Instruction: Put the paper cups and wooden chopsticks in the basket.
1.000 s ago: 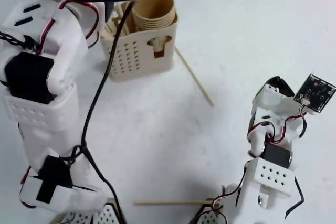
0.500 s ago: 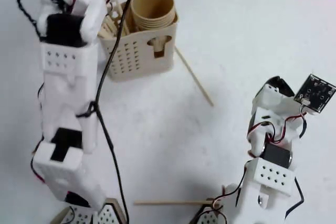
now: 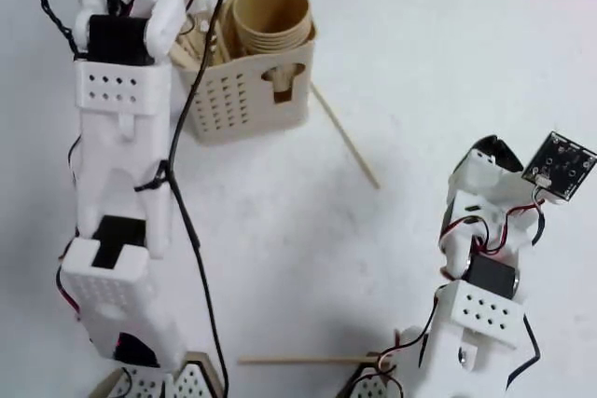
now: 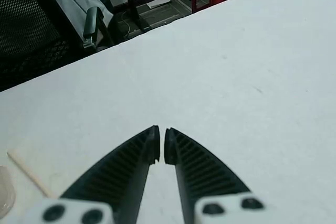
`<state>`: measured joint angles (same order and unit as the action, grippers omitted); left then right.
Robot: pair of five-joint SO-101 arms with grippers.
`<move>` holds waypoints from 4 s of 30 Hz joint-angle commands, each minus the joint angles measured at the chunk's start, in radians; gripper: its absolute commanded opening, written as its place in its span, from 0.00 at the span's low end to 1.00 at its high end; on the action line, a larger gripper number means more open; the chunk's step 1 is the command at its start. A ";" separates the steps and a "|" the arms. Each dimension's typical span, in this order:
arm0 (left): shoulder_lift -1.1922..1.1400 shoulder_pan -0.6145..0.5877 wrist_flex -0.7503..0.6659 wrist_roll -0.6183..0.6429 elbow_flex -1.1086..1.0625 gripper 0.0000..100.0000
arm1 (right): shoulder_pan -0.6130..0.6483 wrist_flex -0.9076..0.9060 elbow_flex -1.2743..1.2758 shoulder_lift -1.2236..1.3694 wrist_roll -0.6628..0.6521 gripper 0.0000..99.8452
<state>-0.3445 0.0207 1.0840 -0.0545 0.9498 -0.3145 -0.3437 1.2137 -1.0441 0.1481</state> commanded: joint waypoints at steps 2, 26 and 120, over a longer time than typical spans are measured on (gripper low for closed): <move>0.124 -0.010 0.103 0.009 0.043 0.15 | -0.005 0.019 -0.043 -0.019 0.003 0.03; 0.611 -0.150 0.697 0.015 0.031 0.10 | 0.019 -0.328 -0.281 -0.018 -0.178 0.03; 2.170 -0.211 -0.120 0.008 -2.360 0.10 | 0.054 -1.201 -0.982 1.121 -1.096 0.26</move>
<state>1.8174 -0.1788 0.9766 -0.0468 -1.4131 -0.2854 -1.5543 0.2378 0.1450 -0.9720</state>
